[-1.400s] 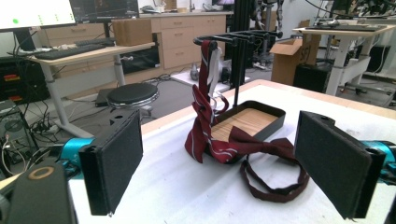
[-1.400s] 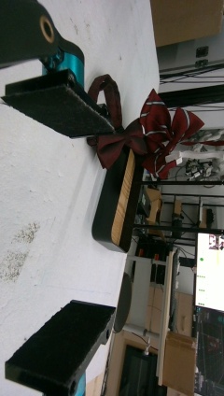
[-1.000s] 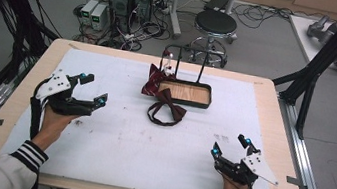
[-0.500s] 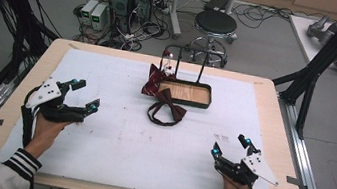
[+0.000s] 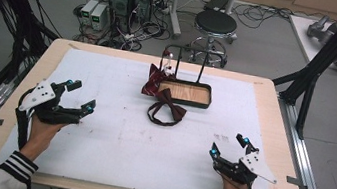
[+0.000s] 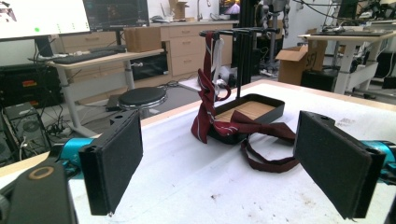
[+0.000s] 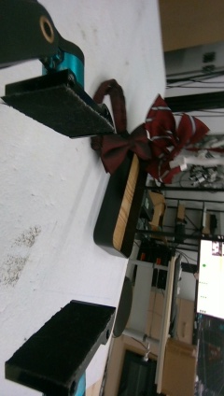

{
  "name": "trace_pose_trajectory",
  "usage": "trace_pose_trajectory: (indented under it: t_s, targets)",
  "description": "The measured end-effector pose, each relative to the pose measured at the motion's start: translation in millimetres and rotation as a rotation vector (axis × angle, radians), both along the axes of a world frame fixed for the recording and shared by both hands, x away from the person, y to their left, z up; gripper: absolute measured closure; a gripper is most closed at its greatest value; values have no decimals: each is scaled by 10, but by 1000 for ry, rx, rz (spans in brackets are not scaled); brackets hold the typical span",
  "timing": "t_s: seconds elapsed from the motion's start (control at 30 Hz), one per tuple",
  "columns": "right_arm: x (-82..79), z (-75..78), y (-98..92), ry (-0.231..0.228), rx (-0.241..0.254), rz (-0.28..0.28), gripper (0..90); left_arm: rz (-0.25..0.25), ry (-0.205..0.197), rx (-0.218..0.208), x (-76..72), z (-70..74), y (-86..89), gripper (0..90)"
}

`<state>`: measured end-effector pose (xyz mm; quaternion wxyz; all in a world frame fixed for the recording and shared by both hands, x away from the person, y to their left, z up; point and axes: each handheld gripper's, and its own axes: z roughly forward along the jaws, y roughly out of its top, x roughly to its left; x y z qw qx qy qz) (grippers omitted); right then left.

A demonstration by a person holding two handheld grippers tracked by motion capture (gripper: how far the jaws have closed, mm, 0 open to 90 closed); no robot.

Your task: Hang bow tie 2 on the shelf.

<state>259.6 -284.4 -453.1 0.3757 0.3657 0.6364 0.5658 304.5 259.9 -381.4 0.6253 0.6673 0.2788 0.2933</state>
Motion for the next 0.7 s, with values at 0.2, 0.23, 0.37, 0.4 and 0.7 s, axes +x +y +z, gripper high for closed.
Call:
trace_pose_trajectory:
  t_s: [0.2, 0.23, 0.37, 0.4, 0.7]
  targets:
    - [36, 23, 74, 31, -55, 41, 106, 4, -18, -14, -88, -31, 68, 163]
    - [47, 42, 79, 52, -57, 61, 106, 4, -17, -12, -108, -42, 89, 163]
    - [84, 115, 76, 79, -52, 91, 106, 1, -16, -17, -150, -86, 162, 163]
    - [84, 115, 76, 79, -52, 91, 106, 3, -16, -21, -155, -97, 176, 163]
    - [287, 341, 95, 155, -52, 135, 106, 23, -9, -16, -196, -260, 309, 163]
